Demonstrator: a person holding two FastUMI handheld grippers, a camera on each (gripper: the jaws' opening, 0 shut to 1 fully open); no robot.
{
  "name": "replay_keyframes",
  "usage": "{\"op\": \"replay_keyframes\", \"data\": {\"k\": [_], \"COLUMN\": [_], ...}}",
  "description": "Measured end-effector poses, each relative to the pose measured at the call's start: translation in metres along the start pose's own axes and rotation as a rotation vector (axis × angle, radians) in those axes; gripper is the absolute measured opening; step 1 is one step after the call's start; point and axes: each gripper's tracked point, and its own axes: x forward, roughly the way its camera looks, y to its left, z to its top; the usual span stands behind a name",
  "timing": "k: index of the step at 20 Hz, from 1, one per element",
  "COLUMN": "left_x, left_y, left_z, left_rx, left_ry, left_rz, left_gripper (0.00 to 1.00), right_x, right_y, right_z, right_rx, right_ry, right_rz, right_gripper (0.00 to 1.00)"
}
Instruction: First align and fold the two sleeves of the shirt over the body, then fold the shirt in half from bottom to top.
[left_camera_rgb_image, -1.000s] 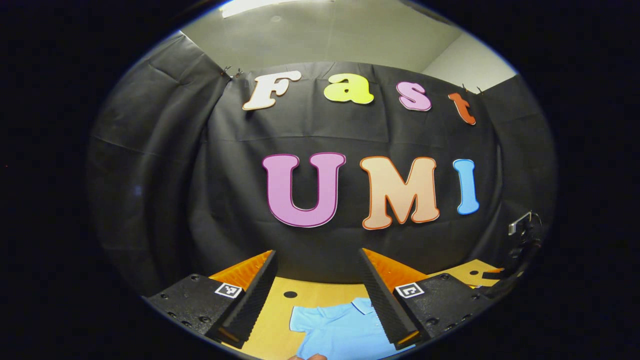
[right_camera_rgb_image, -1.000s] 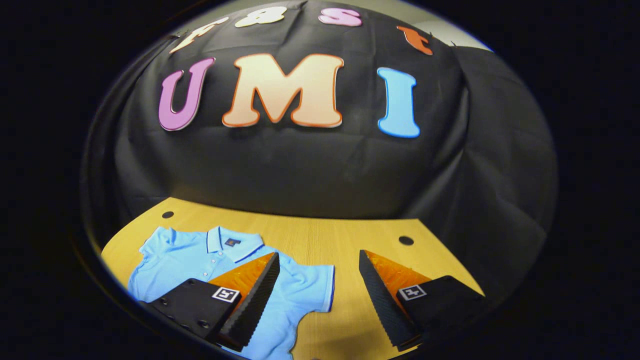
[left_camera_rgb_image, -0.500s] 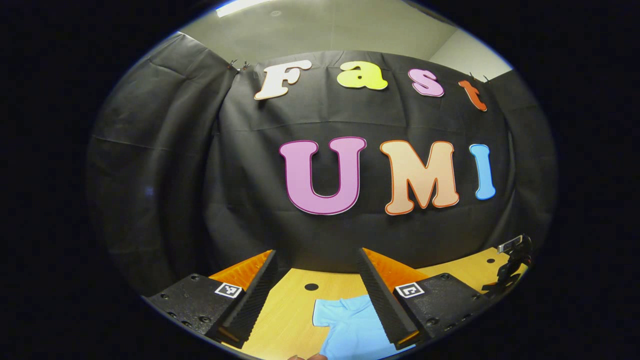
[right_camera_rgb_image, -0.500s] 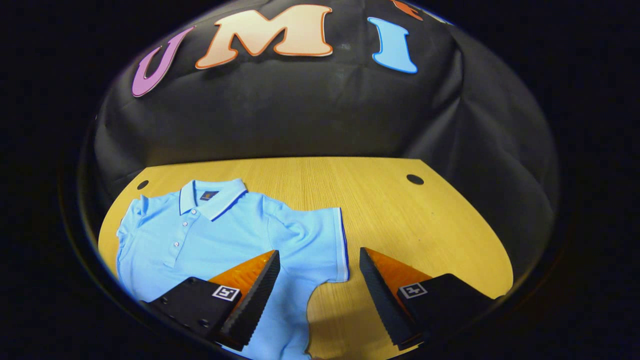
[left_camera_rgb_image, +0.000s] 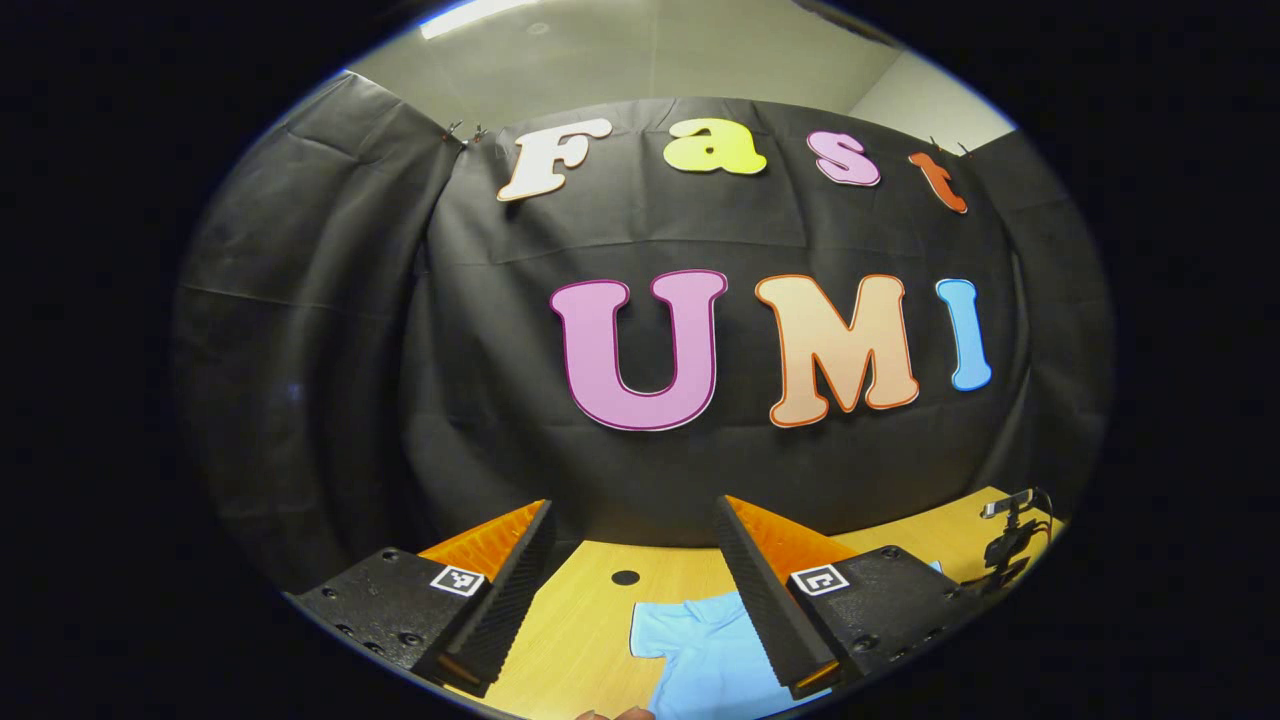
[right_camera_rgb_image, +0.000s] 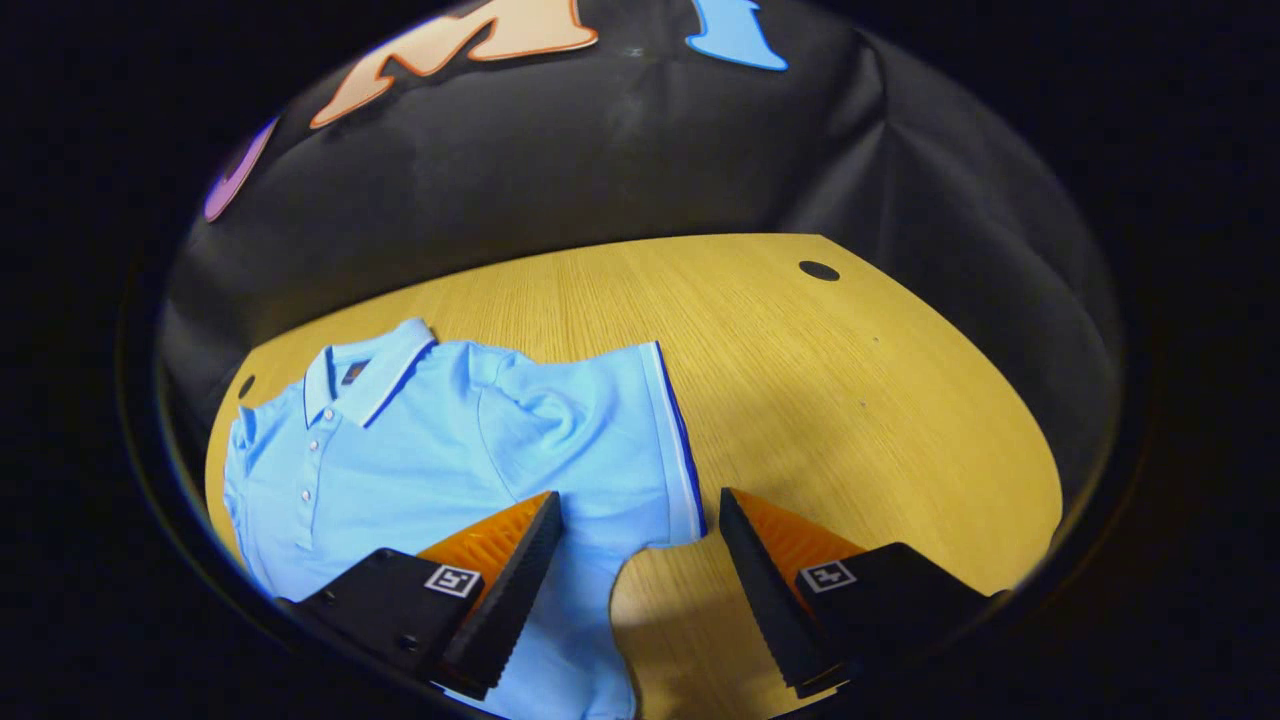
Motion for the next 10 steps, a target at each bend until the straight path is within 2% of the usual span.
{"op": "replay_keyframes", "data": {"k": [1, 2, 5, 6, 7, 8, 9, 10], "left_x": [0.001, 0.002, 0.001, 0.001, 0.0, 0.001, -0.001, -0.001], "left_y": [0.0, -0.001, 0.0, 0.001, 0.002, 0.002, 0.004, 0.004], "left_z": [-0.002, -0.003, -0.006, -0.008, -0.009, -0.01, -0.012, -0.013], "left_rx": [-0.004, -0.009, -0.021, -0.023, -0.026, -0.028, -0.029, -0.031], "left_ry": [0.002, 0.005, 0.012, 0.015, 0.018, 0.022, 0.024, 0.025], "left_rz": [0.0, 0.0, 0.005, 0.006, 0.007, 0.008, 0.011, 0.012], "left_gripper": [0.94, 0.94, 0.94, 0.94, 0.94, 0.94, 0.94, 0.94], "right_x": [0.001, 0.001, 0.002, 0.002, 0.002, 0.001, -0.002, -0.008], "right_y": [0.005, 0.013, 0.023, 0.023, 0.023, 0.022, 0.024, 0.031], "right_z": [0.0, 0.001, 0.005, 0.005, 0.007, 0.01, 0.019, 0.024], "right_rx": [-0.006, -0.016, -0.019, -0.01, -0.006, -0.013, -0.011, -0.01], "right_ry": [-0.009, -0.018, -0.023, -0.016, -0.017, -0.031, -0.07, -0.082], "right_rz": [0.018, 0.053, 0.134, 0.149, 0.154, 0.149, 0.151, 0.175], "right_gripper": [0.96, 0.87, 0.37, 0.37, 0.29, 0.29, 0.17, 0.11]}}
